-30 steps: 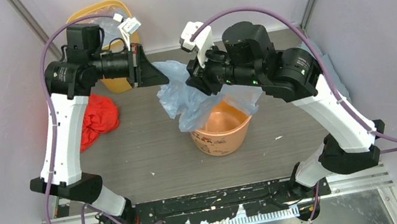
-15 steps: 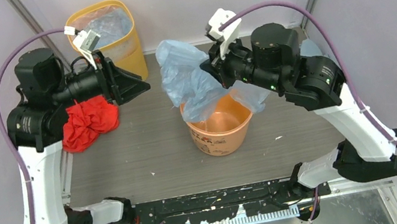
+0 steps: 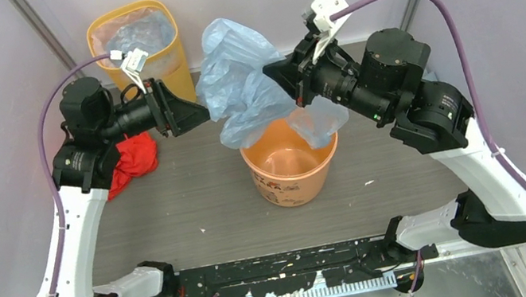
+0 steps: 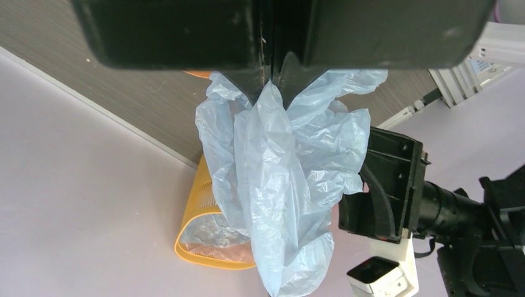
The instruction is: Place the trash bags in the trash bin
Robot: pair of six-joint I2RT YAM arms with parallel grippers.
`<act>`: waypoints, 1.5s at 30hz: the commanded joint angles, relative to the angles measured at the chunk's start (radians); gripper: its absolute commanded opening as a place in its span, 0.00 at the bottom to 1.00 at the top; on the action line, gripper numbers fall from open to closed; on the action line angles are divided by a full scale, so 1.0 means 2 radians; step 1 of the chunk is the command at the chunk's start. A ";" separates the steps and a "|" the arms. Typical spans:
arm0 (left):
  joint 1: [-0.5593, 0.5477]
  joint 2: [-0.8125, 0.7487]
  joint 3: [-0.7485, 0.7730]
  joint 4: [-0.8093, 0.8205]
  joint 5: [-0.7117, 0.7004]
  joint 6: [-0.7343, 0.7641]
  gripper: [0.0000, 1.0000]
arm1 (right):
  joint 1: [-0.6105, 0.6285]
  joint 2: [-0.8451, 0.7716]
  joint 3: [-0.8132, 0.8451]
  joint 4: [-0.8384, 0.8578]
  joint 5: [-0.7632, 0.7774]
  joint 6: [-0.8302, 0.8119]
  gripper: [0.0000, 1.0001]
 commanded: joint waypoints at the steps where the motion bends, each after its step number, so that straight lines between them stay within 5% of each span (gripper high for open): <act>1: 0.002 -0.027 -0.009 0.101 0.020 -0.045 0.50 | 0.002 0.007 -0.001 0.053 -0.011 0.024 0.01; 17: 0.002 -0.044 -0.053 0.185 0.017 -0.107 0.49 | 0.002 0.011 -0.031 0.086 -0.034 0.054 0.01; 19: 0.002 -0.043 -0.054 0.186 0.011 -0.111 0.41 | 0.002 0.006 -0.038 0.088 -0.037 0.056 0.01; 24: 0.002 -0.041 -0.058 0.168 -0.026 -0.099 0.01 | 0.002 -0.010 -0.055 0.086 -0.048 0.061 0.01; 45: 0.065 -0.015 -0.013 0.108 -0.022 -0.057 0.00 | 0.003 -0.130 -0.091 0.005 -0.020 0.048 0.01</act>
